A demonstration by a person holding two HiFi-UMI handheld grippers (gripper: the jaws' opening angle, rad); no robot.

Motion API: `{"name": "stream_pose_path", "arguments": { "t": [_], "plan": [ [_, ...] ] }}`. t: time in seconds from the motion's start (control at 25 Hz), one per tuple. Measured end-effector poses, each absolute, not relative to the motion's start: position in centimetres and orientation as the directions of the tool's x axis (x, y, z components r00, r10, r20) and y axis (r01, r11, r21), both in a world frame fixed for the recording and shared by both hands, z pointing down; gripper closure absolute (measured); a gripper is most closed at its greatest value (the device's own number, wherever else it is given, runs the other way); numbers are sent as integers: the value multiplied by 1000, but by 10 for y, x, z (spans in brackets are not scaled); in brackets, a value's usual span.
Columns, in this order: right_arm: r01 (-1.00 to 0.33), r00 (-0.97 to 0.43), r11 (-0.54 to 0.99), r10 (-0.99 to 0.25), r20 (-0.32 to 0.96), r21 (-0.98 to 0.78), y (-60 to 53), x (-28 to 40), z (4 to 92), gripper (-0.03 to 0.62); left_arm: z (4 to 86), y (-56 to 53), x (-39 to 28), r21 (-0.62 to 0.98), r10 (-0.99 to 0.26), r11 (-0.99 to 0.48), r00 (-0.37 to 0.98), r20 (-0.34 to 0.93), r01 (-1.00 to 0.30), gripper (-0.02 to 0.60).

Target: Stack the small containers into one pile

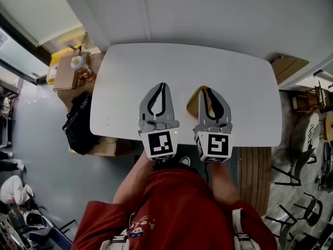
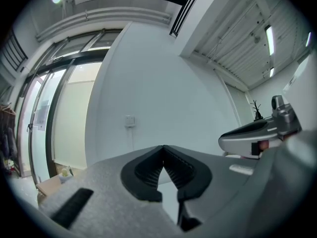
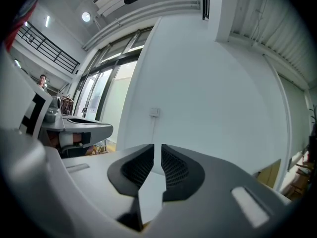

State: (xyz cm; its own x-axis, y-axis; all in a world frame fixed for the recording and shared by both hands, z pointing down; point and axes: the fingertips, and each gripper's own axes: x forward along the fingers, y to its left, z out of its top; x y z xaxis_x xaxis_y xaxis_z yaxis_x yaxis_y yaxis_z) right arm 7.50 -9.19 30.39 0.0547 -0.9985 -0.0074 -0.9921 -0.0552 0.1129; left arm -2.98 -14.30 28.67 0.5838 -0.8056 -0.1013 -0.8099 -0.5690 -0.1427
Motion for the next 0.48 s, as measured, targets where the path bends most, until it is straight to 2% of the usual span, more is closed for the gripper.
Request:
{"name": "stream_pose_path", "arguments": {
  "t": [0.12,0.28,0.48],
  "plan": [
    [-992,57,-59,-998,-14,112,-90,76,303,593,291,-141,-30,-141,-807,-572,585,-81,-808,581],
    [-992,51,-51,-999,-4,116,-92,75,305,595,286,-142,-31,-130,-806,-567,580,-115,-813,581],
    [-991,37,-33,-999,25,132,-95,72,310,595,289,-145,-35,-130,-816,-560,572,-86,-818,581]
  ]
}}
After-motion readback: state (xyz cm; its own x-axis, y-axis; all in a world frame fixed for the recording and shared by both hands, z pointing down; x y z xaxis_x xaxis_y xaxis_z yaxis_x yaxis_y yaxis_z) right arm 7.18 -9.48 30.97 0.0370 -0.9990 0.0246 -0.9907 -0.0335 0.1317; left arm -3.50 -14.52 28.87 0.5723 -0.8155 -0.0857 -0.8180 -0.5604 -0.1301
